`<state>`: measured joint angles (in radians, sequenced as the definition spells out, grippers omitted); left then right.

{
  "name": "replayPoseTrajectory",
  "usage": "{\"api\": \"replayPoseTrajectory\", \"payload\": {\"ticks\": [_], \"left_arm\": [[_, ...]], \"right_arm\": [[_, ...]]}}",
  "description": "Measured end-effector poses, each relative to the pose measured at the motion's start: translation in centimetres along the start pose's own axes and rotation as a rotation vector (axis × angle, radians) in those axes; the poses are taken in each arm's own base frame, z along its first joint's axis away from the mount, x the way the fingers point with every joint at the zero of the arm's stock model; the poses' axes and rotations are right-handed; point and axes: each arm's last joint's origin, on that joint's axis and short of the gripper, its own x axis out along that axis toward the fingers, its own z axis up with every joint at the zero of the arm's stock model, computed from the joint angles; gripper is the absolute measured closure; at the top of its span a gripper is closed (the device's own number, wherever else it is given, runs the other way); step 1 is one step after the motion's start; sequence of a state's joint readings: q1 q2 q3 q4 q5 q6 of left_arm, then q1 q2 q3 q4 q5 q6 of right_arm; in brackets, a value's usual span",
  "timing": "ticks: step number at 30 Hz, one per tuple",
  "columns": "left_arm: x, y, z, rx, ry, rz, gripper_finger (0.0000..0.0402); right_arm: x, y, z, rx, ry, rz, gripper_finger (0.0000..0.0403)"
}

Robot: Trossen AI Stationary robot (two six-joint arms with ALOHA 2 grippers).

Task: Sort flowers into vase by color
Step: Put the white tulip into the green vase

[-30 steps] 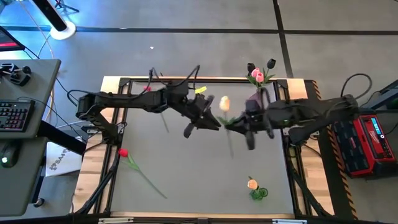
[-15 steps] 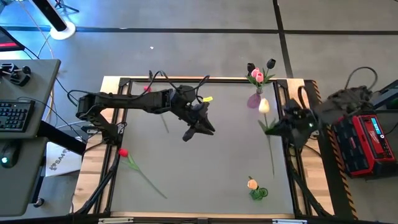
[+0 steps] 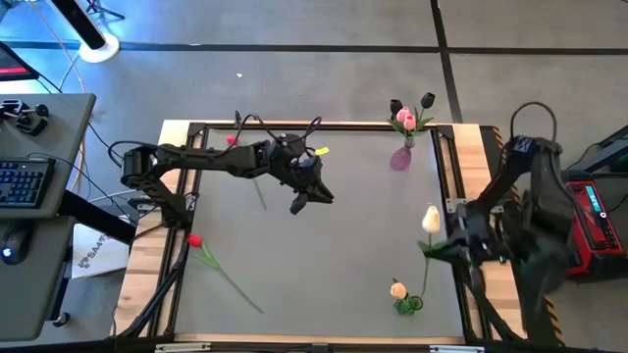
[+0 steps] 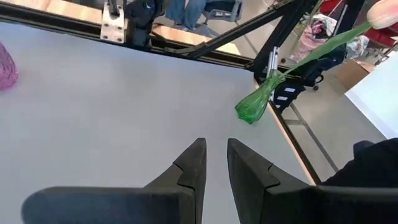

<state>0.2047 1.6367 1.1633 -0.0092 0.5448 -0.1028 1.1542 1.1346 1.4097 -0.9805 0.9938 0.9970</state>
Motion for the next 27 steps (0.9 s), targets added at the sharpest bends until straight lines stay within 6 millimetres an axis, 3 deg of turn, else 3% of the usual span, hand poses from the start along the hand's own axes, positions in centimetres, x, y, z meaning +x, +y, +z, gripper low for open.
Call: {"api": "replayPoseTrajectory", "payload": {"ticks": [8,15,27], "left_arm": [[-0.1,0.1,0.6,0.038,-0.053,-0.007,0.0351],[-0.3,0.1,0.8,0.026,-0.072,-0.045,0.0351],[-0.3,0.1,0.8,0.006,-0.065,-0.063,0.0351]], "right_arm": [[-0.2,3.8,-4.4,-0.15,-0.158,-0.059,0.0403],[0.0,5.0,-7.3,-0.168,-0.193,-0.08,0.0403],[0.6,5.5,-8.9,-0.181,-0.236,-0.11,0.0403]]}}
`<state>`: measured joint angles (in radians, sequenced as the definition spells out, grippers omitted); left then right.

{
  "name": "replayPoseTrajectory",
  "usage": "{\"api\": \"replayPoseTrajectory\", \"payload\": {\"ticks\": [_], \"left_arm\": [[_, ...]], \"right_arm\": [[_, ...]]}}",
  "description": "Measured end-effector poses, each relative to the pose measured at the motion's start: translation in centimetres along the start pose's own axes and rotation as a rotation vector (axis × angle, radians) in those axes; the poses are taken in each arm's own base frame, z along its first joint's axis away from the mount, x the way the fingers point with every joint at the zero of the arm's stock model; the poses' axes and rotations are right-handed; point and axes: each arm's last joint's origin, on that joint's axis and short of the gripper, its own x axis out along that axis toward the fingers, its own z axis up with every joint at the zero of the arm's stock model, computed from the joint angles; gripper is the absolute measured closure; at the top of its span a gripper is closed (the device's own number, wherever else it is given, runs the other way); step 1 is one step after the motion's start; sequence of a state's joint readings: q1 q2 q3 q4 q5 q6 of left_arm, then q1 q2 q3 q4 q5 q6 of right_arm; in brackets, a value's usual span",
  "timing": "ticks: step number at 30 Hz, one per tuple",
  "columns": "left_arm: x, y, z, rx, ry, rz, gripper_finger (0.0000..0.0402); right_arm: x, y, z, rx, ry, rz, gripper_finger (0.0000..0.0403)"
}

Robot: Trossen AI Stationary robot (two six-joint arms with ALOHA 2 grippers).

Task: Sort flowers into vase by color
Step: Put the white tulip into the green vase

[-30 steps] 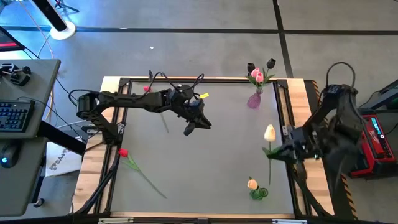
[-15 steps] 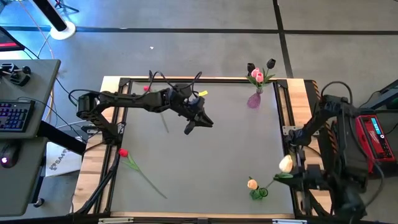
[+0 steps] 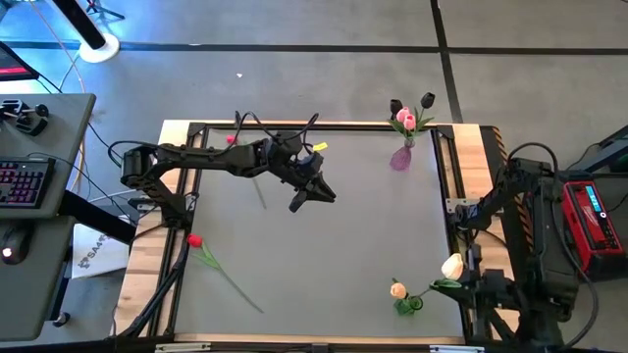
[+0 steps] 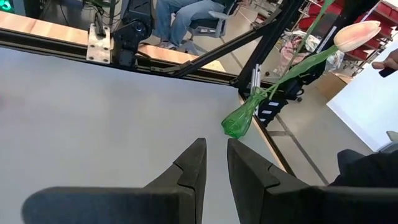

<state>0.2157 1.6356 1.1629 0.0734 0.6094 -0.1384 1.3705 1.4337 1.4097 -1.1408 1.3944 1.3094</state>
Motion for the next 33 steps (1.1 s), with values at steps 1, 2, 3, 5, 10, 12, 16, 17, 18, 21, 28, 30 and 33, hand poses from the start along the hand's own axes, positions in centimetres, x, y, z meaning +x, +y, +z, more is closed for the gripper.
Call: {"api": "replayPoseTrajectory", "payload": {"ticks": [1,2,3,5,10,12,16,17,18,21,28,30,33], "left_arm": [[0.0,0.0,0.0,-0.004,0.0,0.0,0.0351],[0.0,0.0,0.0,-0.007,0.0,0.0,0.0351],[0.0,0.0,0.0,-0.007,0.0,0.0,0.0351],[0.0,0.0,0.0,-0.007,0.0,0.0,0.0351],[0.0,0.0,0.0,-0.007,0.0,0.0,0.0351],[0.0,0.0,0.0,-0.008,0.001,0.0,0.0351],[0.0,0.0,0.0,-0.008,0.001,0.0,0.0351],[0.0,0.0,0.0,-0.008,0.002,0.0,0.0351],[0.0,0.0,0.0,-0.009,0.002,0.0,0.0351],[0.0,0.0,-0.1,-0.006,0.009,0.001,0.0351],[-0.3,0.6,-0.3,-0.034,0.024,0.029,0.0351],[-0.5,0.8,-0.3,-0.042,0.029,0.038,0.0351],[-0.7,1.1,-0.4,-0.055,0.038,0.048,0.0351]], "right_arm": [[0.0,0.0,0.0,0.0,0.007,0.002,0.0403],[0.0,0.0,0.0,0.0,0.017,0.005,0.0403],[0.0,0.0,0.0,0.002,0.025,0.007,0.0403],[-0.1,-0.2,0.1,0.01,0.046,0.014,0.0403],[-0.3,-1.2,1.2,0.044,0.107,0.042,0.0403],[-0.4,-1.6,1.6,0.031,0.108,0.044,0.0403],[-0.5,-2.1,1.7,0.006,0.111,0.038,0.0403],[-0.5,-2.1,1.7,0.003,0.113,0.038,0.0403],[-0.5,-2.1,1.7,0.002,0.114,0.038,0.0403],[-0.4,-1.9,1.5,0.026,0.117,0.032,0.0403],[0.5,-2.0,1.2,0.15,0.18,-0.004,0.0388],[0.8,-2.1,1.2,0.169,0.21,-0.015,0.0374],[1.1,-2.3,1.1,0.15,0.229,-0.032,0.0348]]}}
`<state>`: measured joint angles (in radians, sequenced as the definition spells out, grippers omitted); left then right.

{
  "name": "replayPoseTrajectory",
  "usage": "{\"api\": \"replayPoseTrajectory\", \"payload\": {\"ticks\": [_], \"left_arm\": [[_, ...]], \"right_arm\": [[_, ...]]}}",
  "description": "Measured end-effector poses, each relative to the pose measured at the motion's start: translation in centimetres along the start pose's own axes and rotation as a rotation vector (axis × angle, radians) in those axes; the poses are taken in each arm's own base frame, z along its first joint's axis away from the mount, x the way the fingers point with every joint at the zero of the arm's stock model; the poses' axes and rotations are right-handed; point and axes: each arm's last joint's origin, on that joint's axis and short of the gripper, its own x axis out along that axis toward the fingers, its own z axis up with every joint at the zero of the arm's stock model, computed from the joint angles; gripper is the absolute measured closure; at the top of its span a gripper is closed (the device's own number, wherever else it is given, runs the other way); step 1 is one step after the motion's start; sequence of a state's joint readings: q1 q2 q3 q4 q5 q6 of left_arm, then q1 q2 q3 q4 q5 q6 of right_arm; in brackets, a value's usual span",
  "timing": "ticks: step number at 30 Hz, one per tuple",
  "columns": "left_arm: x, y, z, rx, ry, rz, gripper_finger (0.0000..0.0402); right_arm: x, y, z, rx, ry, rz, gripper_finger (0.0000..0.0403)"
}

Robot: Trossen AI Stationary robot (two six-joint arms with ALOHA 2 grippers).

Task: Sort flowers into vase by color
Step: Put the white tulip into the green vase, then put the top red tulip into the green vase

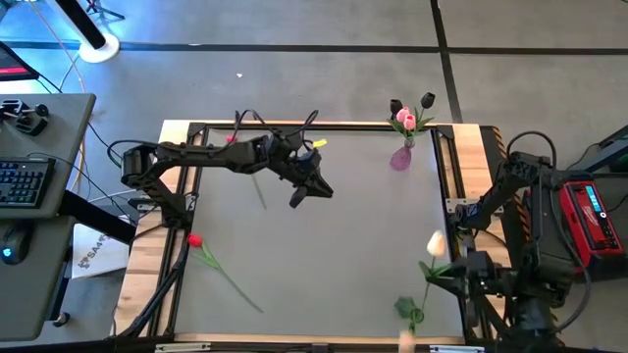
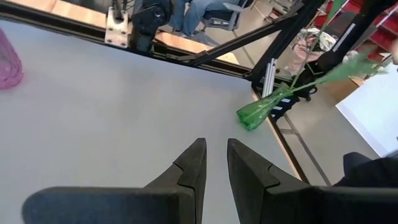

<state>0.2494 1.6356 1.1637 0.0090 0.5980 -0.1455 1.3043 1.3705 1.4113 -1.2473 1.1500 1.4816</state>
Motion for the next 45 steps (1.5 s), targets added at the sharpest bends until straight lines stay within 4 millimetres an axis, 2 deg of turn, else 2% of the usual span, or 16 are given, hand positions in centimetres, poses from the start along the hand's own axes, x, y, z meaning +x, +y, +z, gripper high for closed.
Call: {"api": "replayPoseTrajectory", "payload": {"ticks": [4,10,16,22,26,32,36,42,45], "left_arm": [[0.0,0.0,-0.2,-0.01,0.014,0.002,0.0351],[0.0,0.0,-0.2,-0.013,0.018,0.003,0.0351],[-0.2,-0.1,-0.2,-0.01,0.027,0.004,0.0351],[-0.2,-0.1,-0.3,-0.012,0.03,0.007,0.0351],[-0.3,0.2,-0.2,-0.022,0.026,0.016,0.0351],[-1.2,1.0,-0.1,-0.057,0.029,0.049,0.0345],[-2.2,1.1,0.1,-0.068,0.035,0.064,0.0335],[-3.3,1.4,0.2,-0.138,0.039,0.14,0.033],[-3.6,1.8,-0.1,-0.184,0.055,0.214,0.033]], "right_arm": [[0.6,-0.6,0.3,-0.054,-0.019,-0.052,0.0332],[1.1,-1.0,0.6,-0.106,-0.034,-0.092,0.0352],[0.8,-0.5,0.4,-0.085,-0.028,-0.055,0.037],[0.8,-0.1,0.3,-0.027,0.008,-0.026,0.037],[0.8,0.0,0.2,0.048,0.067,-0.021,0.0345],[0.7,0.2,-0.1,0.224,0.194,-0.006,0.0271],[0.3,0.8,0.3,0.354,0.347,0.024,0.0231],[-1.0,0.8,2.3,0.434,0.578,0.019,0.0226],[-1.2,-0.4,3.7,0.442,0.56,-0.075,0.0242]]}}
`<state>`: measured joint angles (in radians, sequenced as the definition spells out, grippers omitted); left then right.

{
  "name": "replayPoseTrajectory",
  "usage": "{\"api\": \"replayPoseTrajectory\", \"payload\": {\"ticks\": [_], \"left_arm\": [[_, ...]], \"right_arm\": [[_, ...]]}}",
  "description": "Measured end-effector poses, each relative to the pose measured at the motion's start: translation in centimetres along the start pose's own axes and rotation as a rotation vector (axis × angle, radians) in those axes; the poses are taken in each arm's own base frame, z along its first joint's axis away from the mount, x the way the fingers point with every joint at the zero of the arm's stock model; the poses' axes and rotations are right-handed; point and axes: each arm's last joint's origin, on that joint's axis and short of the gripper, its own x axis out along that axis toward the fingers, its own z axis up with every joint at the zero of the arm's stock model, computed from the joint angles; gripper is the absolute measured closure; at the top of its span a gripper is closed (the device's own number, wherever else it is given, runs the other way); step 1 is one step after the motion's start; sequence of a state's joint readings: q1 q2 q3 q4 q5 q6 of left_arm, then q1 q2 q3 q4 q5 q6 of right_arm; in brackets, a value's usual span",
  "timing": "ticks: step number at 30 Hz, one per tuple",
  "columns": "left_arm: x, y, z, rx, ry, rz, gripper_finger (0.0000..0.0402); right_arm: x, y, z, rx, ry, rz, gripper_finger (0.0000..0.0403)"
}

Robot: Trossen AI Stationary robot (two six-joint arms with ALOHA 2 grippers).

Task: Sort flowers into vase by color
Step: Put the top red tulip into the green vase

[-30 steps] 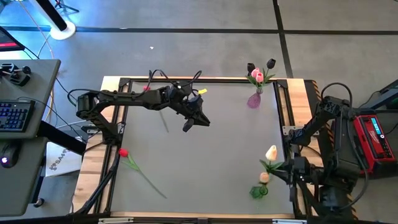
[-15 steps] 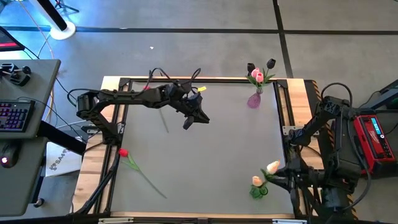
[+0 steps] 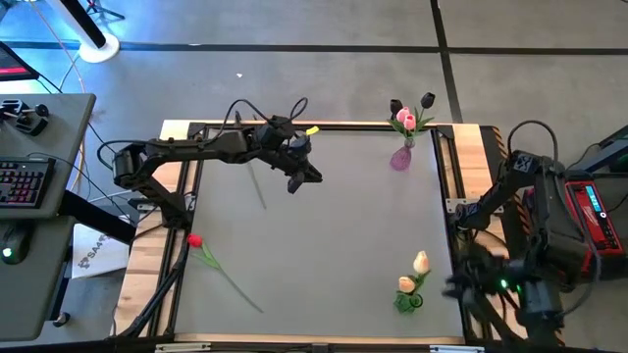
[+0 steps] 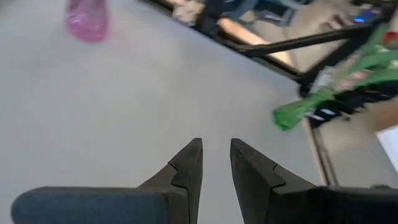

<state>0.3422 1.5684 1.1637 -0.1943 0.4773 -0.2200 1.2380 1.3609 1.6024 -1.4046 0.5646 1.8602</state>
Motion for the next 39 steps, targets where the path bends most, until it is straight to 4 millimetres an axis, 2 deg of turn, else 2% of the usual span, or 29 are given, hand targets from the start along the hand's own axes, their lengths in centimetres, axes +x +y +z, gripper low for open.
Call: {"api": "replayPoseTrajectory", "payload": {"ticks": [3,7,10,15,22,27,31,34,39], "left_arm": [[-0.1,0.4,-0.1,-0.022,0.001,0.07,0.0329],[-0.1,0.6,-0.1,-0.089,-0.018,0.139,0.033],[-0.1,0.8,0.0,-0.185,-0.047,0.208,0.033],[-0.3,1.3,-0.4,-0.319,-0.067,0.358,0.033],[-0.9,2.4,-1.3,-0.446,-0.04,0.543,0.0312],[-1.1,2.7,-1.6,-0.512,-0.049,0.613,0.0265],[-1.2,2.8,-1.9,-0.575,-0.053,0.658,0.0226],[-1.8,3.5,-2.4,-0.629,-0.072,0.794,0.0212],[-3.9,5.7,-3.7,-0.744,-0.05,1.074,0.0208]], "right_arm": [[-0.5,-0.8,1.7,0.029,-0.152,-0.075,0.0261],[-1.1,-1.2,4.3,-0.037,-0.292,-0.032,0.0275],[-1.9,-2.1,6.6,-0.025,-0.398,-0.036,0.0276],[-3.1,-3.7,9.5,0.0,-0.48,-0.06,0.0276],[-4.0,-5.1,11.1,-0.073,-0.409,-0.09,0.0276],[-4.2,-5.0,11.7,-0.231,-0.314,-0.056,0.0276],[-4.5,-5.5,12.8,-0.286,-0.321,-0.061,0.0276],[-4.8,-6.2,13.8,-0.28,-0.333,-0.088,0.0276],[-5.3,-7.4,14.9,-0.242,-0.339,-0.118,0.0276]]}}
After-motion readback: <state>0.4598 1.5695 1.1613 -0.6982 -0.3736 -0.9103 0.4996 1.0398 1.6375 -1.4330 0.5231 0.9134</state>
